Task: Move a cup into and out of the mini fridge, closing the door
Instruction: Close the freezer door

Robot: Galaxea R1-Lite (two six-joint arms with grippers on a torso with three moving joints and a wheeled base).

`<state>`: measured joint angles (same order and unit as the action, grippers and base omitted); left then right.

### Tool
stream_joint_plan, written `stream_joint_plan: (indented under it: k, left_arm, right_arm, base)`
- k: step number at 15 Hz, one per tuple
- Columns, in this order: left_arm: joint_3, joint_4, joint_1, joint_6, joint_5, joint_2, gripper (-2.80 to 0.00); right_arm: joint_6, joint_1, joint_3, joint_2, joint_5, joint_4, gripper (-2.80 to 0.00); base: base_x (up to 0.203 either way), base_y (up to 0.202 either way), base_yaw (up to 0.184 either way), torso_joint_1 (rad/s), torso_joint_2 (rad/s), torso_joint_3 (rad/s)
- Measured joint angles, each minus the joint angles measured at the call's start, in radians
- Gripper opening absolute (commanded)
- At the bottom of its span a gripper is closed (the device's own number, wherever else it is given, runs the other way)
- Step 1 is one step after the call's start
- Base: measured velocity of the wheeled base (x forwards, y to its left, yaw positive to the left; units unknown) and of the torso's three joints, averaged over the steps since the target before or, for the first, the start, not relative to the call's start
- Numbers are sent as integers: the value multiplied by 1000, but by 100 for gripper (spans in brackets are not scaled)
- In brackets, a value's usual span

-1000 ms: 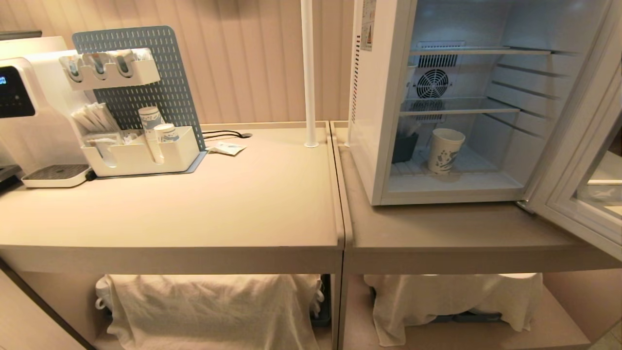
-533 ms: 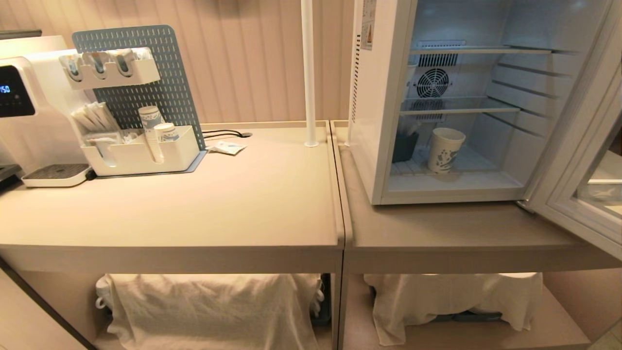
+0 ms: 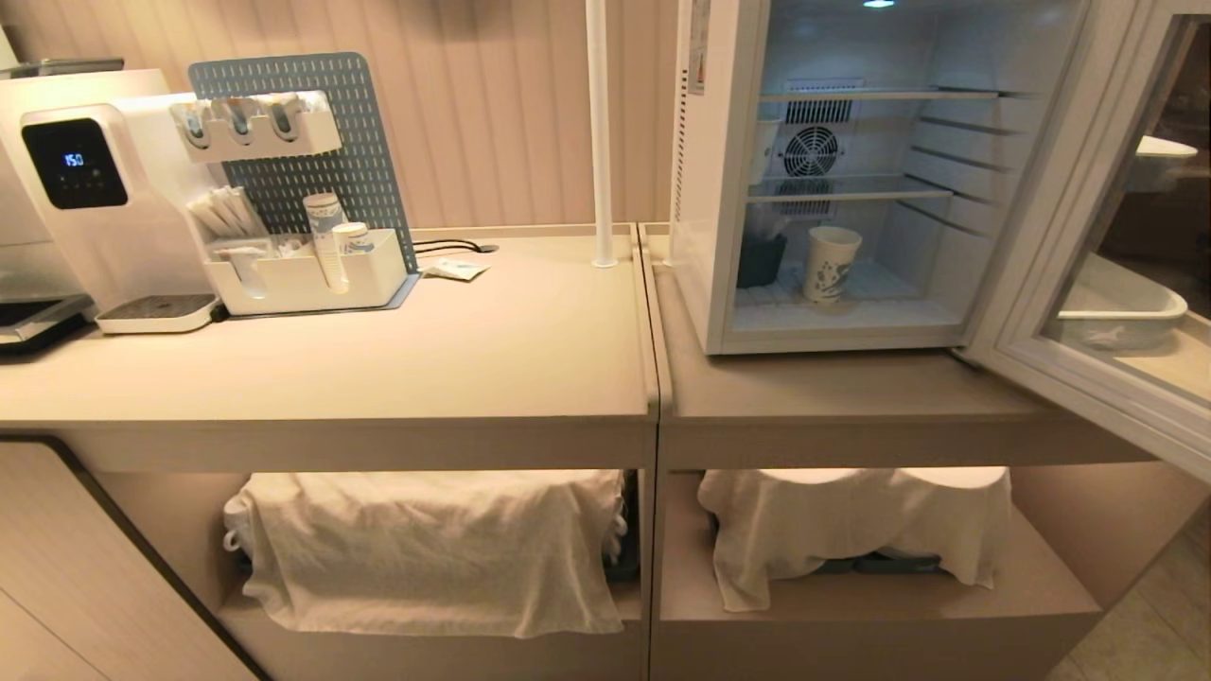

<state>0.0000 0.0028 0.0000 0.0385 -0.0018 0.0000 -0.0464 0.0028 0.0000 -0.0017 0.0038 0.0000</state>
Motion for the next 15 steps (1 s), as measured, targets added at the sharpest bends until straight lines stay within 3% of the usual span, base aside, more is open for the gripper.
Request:
stream_joint_plan:
  k: [2, 10, 15]
  left_arm:
    - [0, 1, 0, 2, 0, 0, -280]
    - [0, -1, 0, -11, 0, 0, -280]
    - [-1, 0, 0, -10, 0, 0, -280]
  right_arm:
    - [1, 0, 0, 0, 1, 1, -280]
    - [0, 0, 0, 0, 0, 2, -280]
    - [0, 1, 0, 0, 1, 3, -280]
  base:
    - [-146, 0, -4, 4, 1, 4]
    - [0, 0, 0, 0, 0, 0]
    - [-1, -147, -2, 2, 3, 2]
